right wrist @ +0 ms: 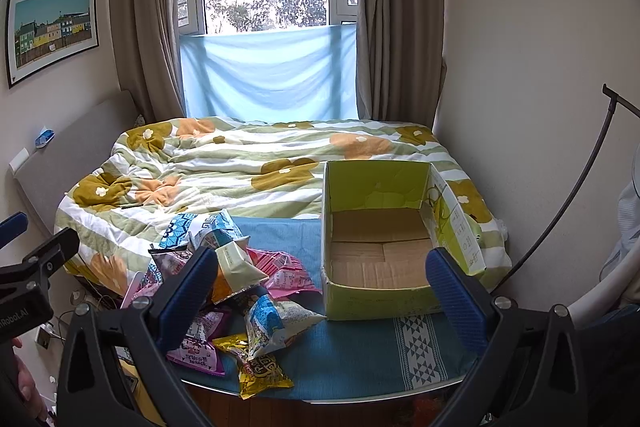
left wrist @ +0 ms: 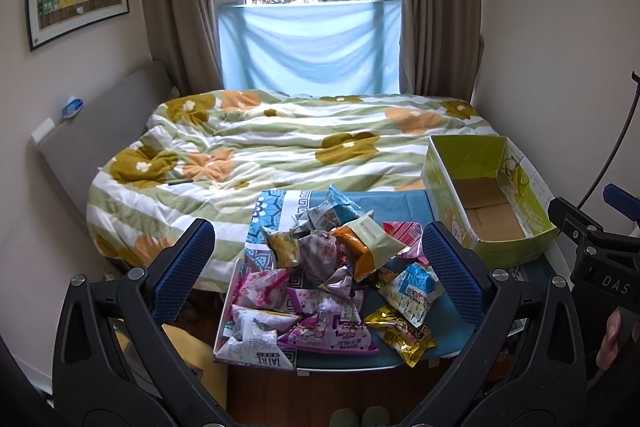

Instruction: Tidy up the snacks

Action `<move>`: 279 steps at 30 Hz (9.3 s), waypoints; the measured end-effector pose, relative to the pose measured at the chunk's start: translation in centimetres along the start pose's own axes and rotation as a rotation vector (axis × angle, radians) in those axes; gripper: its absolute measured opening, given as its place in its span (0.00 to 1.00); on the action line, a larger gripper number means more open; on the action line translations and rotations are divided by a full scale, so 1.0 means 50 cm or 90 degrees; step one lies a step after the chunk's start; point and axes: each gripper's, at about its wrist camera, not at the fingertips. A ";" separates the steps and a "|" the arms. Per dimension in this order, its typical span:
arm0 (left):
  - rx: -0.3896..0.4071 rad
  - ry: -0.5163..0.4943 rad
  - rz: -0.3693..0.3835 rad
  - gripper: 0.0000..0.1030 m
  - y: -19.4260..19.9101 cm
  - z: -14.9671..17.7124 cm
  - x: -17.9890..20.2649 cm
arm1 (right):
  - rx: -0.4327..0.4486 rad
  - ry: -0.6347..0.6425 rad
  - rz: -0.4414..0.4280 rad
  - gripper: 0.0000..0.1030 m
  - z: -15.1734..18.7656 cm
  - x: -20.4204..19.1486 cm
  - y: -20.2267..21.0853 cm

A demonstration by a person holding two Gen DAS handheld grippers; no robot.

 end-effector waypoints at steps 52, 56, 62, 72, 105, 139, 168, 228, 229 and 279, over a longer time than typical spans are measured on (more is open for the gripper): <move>-0.318 0.108 0.138 0.55 -0.549 0.156 -0.066 | -0.286 0.228 -0.222 0.87 0.062 -0.263 -0.572; -0.322 0.108 0.135 0.47 -0.550 0.158 -0.071 | -0.301 0.228 -0.244 0.80 0.064 -0.266 -0.580; -0.324 0.117 0.138 0.45 -0.543 0.161 -0.085 | -0.301 0.255 -0.254 0.72 0.065 -0.284 -0.588; -0.318 0.115 0.137 0.44 -0.540 0.163 -0.082 | -0.315 0.292 -0.253 0.64 0.080 -0.308 -0.614; -0.143 0.018 0.222 0.43 -0.425 -0.139 0.042 | -0.128 0.082 -0.197 0.48 -0.166 -0.074 -0.384; -0.315 -0.052 0.186 0.91 -0.762 -0.152 0.539 | -0.234 0.000 -0.128 0.48 -0.158 0.414 -0.649; -0.246 0.011 0.100 0.91 -0.553 -0.133 0.443 | -0.192 0.030 -0.141 1.00 -0.159 0.416 -0.631; -0.351 -0.021 0.032 0.86 -0.443 0.245 0.049 | -0.303 -0.188 -0.201 1.00 0.238 0.004 -0.398; -0.358 -0.023 0.029 0.85 -0.451 0.249 0.048 | -0.309 -0.190 -0.203 1.00 0.242 0.003 -0.406; -0.314 -0.024 0.035 0.52 -0.377 0.181 0.025 | -0.282 -0.207 -0.247 0.62 0.231 -0.004 -0.414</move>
Point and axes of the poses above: each gripper's, at about its wrist camera, not at the fingertips, and y roughly against the way its jaws point, x to its right, z to its underside, and after that the axes turned 1 degree about y, right-handed
